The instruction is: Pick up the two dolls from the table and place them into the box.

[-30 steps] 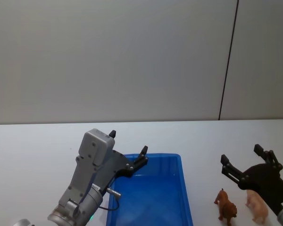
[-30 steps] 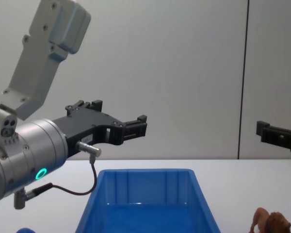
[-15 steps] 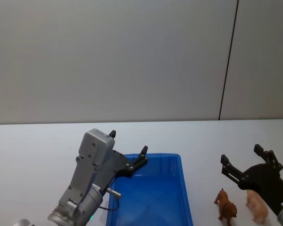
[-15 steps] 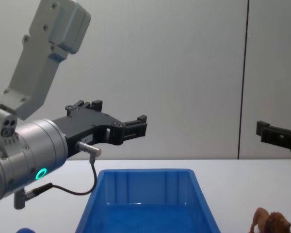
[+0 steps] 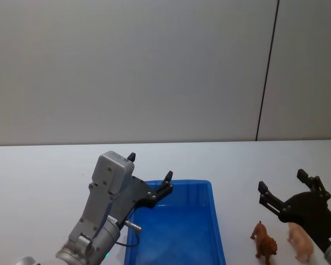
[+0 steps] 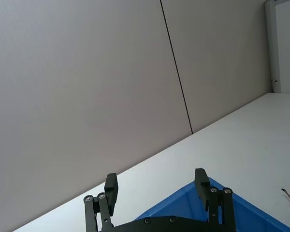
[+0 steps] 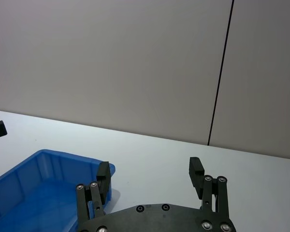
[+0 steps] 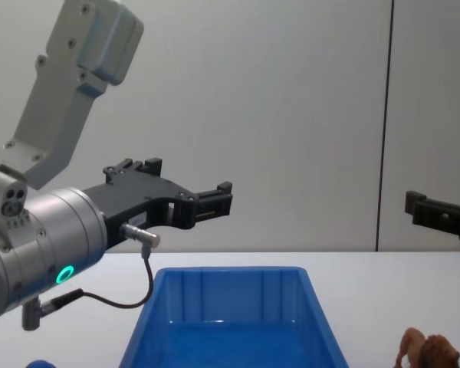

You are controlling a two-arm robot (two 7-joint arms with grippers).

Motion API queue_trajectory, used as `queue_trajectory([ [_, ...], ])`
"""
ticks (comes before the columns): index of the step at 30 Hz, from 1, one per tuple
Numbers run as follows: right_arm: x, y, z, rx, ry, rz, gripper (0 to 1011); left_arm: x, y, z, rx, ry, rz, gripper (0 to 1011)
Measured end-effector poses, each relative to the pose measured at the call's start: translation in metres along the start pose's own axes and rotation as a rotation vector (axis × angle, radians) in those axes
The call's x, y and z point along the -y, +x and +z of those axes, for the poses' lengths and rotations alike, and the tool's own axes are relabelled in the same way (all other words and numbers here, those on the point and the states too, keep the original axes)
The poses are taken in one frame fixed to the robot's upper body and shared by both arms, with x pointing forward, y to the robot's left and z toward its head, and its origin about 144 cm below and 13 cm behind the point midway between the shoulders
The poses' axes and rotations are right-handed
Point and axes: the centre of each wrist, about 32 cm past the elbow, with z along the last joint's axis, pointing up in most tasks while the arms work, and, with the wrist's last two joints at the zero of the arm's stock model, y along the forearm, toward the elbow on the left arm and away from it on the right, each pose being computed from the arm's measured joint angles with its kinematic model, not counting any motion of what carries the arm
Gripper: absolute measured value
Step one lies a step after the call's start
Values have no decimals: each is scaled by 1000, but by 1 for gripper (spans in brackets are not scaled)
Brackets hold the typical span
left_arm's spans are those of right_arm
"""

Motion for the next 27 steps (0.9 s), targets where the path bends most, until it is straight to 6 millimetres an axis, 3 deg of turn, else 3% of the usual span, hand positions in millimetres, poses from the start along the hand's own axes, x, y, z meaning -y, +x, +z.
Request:
queue_trajectory([
  [27,0,0,0,0,0,0,1001,0,0,0,0,0,0,1001],
])
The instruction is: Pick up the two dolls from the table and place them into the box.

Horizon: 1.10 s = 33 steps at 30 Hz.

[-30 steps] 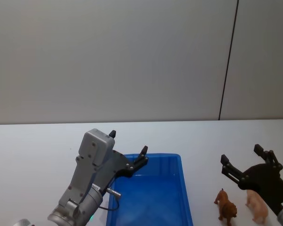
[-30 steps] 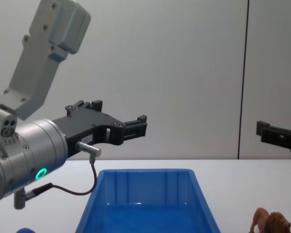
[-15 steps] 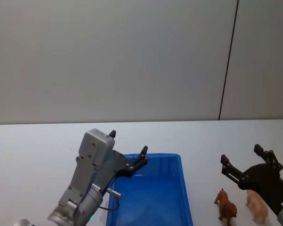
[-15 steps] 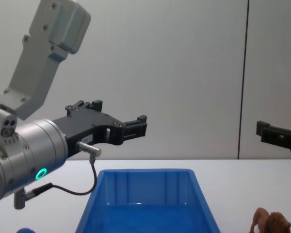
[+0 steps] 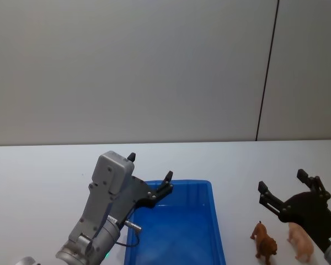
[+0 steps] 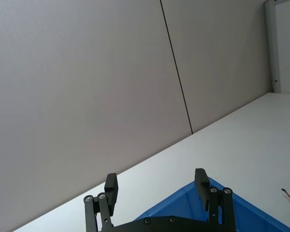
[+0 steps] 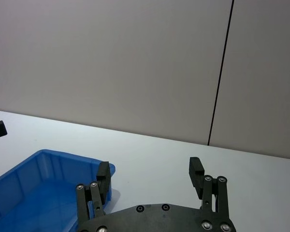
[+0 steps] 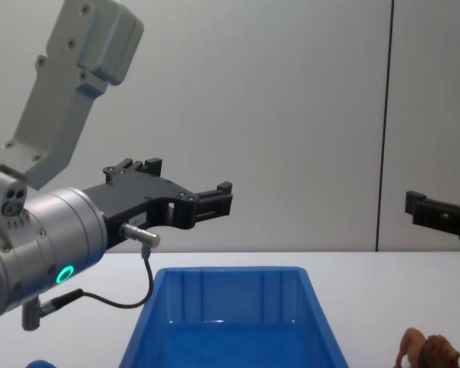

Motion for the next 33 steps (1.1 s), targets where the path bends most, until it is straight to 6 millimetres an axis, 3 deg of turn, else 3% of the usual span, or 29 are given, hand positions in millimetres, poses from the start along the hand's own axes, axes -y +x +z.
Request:
queue_trajectory([
  [33,-2,3,-7,-23,-126,-119,1001,0,0,0,0,0,0,1001],
])
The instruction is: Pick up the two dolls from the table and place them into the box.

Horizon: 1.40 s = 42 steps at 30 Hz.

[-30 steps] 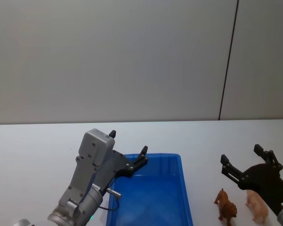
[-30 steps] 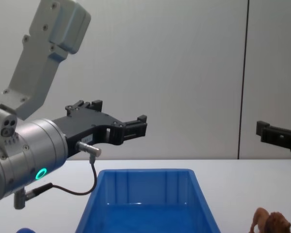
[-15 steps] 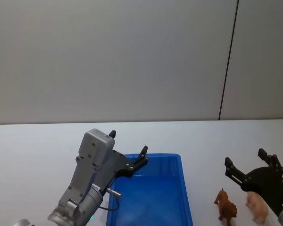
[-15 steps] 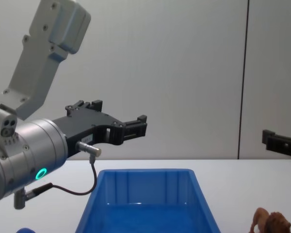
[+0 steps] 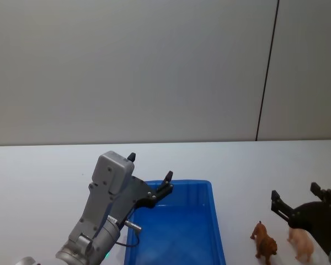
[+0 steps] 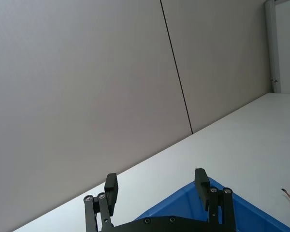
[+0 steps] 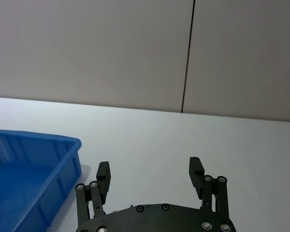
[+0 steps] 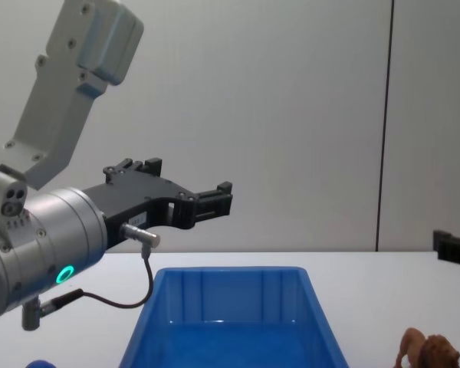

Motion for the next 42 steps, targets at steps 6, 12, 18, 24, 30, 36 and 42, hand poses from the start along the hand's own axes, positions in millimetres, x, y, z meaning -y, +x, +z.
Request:
queue_trajectory([
  [6,1,2,-4,2,-52,-33,1001,0,0,0,0,0,0,1001],
  [12,3,4,-9,3,-102,-61,1001,0,0,0,0,0,0,1001],
  [18,6,6,-16,-1,-150,-82,1001,0,0,0,0,0,0,1001],
  [24,9,9,-27,-11,-188,-95,1001,0,0,0,0,0,0,1001],
  [30,10,11,-34,-19,-211,-98,1001,0,0,0,0,0,0,1001],
  [36,10,13,-42,-28,-223,-92,883,0,0,0,0,0,0,1001],
  [42,9,15,-49,-40,-231,-83,741,0,0,0,0,0,0,1001],
])
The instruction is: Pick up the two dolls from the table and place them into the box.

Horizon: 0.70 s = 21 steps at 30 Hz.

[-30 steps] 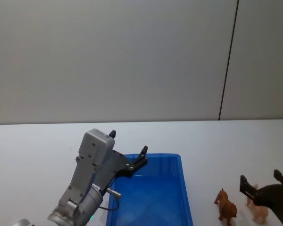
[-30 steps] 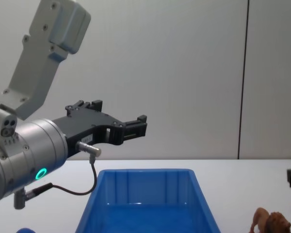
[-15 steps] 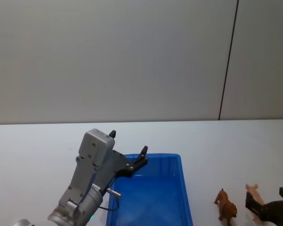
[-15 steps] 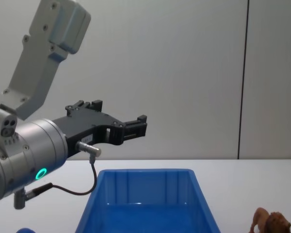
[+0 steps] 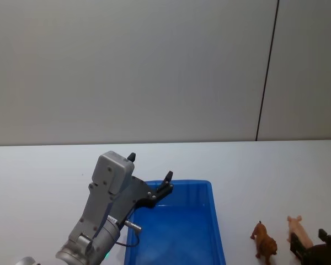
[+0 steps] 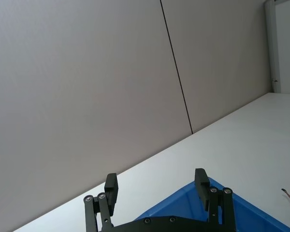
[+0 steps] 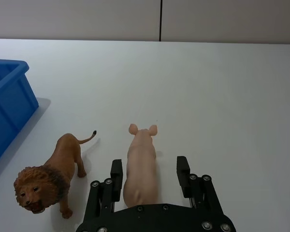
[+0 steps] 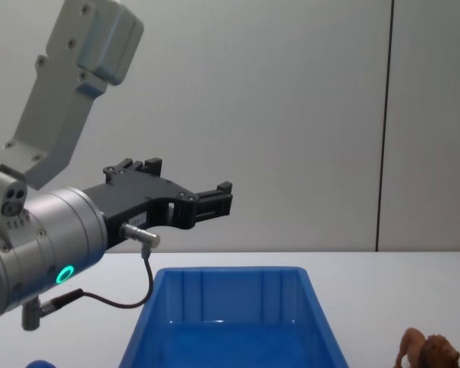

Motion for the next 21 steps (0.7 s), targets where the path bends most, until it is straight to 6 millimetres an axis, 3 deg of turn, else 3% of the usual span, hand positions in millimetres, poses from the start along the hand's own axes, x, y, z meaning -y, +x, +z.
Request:
queue_trajectory([
  [11,-5,1,-6,-17,-5,16,374,0,0,0,0,0,0,1001],
  [21,-5,0,-2,-20,58,38,363,0,0,0,0,0,0,1001],
])
